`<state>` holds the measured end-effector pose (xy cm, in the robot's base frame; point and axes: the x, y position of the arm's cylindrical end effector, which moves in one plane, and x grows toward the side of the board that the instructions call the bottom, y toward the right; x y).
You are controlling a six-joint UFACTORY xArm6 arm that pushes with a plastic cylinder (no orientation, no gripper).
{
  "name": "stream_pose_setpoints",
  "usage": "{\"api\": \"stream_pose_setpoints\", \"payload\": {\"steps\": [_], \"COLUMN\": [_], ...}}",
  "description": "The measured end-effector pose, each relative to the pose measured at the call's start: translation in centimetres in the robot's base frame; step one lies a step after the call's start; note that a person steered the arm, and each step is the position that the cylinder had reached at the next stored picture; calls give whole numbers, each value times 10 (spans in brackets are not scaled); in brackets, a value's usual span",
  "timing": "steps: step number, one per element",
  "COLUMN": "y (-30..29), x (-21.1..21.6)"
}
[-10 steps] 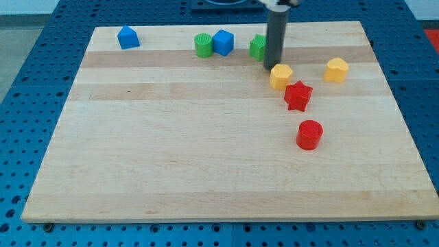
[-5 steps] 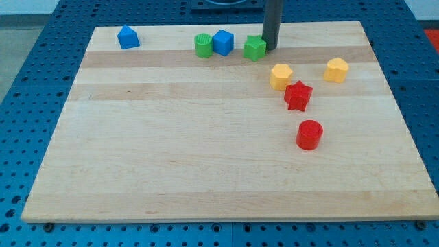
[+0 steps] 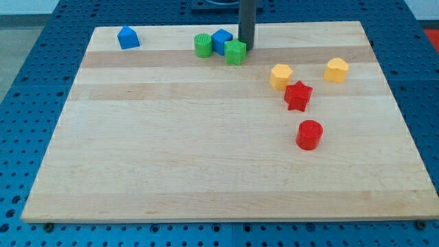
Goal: Push the green star toward center
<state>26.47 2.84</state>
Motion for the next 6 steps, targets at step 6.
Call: {"api": "stream_pose_setpoints", "payload": {"steps": [6], "y": [-8], "x": [22]}}
